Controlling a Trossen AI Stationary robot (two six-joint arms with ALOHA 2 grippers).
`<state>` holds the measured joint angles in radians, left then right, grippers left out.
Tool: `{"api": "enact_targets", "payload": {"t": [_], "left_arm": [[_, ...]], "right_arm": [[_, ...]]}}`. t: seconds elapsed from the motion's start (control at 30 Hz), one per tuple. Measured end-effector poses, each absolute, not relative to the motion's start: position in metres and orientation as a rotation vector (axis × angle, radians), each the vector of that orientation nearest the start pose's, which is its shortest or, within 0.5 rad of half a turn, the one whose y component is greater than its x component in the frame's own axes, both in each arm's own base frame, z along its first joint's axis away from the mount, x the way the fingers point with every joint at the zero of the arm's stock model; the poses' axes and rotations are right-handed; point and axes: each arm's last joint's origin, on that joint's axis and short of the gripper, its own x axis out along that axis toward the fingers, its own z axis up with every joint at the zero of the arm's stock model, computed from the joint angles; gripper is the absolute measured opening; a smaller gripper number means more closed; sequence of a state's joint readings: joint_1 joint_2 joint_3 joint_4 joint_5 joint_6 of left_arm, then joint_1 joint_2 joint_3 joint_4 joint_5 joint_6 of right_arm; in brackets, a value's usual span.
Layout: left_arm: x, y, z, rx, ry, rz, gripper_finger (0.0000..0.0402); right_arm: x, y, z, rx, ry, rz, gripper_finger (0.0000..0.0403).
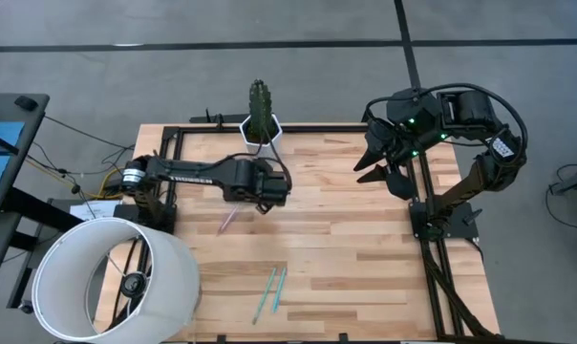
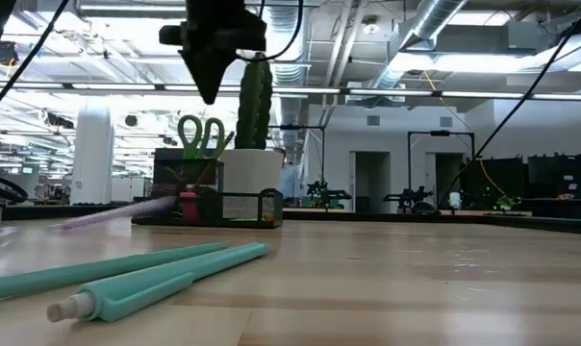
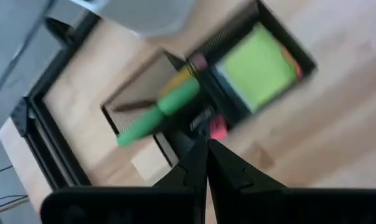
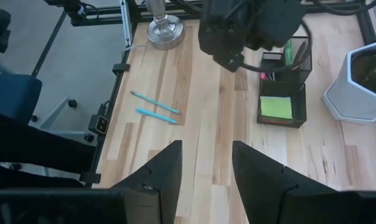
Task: Pick and place office supplies into organizer
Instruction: Put the purple pen into the black mesh organizer
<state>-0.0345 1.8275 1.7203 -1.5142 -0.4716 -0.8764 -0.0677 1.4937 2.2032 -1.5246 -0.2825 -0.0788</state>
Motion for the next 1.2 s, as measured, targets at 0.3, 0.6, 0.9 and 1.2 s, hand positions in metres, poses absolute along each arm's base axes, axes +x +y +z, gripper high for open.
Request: {"api": "enact_targets", "payload": {"t": [0.3, 0.6, 0.9, 1.2], "left_arm": [[0.318, -0.005, 0.257, -0.392, 1.587, 0.850, 0.0050], [0.299, -0.012, 0.195, -0.550, 1.750, 0.789, 0.0173], [0.269, -0.017, 0.151, -0.658, 1.930, 0.730, 0.0190], [0.262, -0.021, 0.145, -0.730, 2.019, 0.573, 0.0166]], "right_arm": [[0.212, -0.006, 0.502, 0.068, 0.795, 0.234, 0.0134], [0.212, -0.006, 0.502, 0.062, 0.794, 0.237, 0.0134], [0.212, -0.006, 0.502, 0.061, 0.794, 0.237, 0.0133], [0.212, -0.006, 0.502, 0.060, 0.794, 0.237, 0.0133]]}}
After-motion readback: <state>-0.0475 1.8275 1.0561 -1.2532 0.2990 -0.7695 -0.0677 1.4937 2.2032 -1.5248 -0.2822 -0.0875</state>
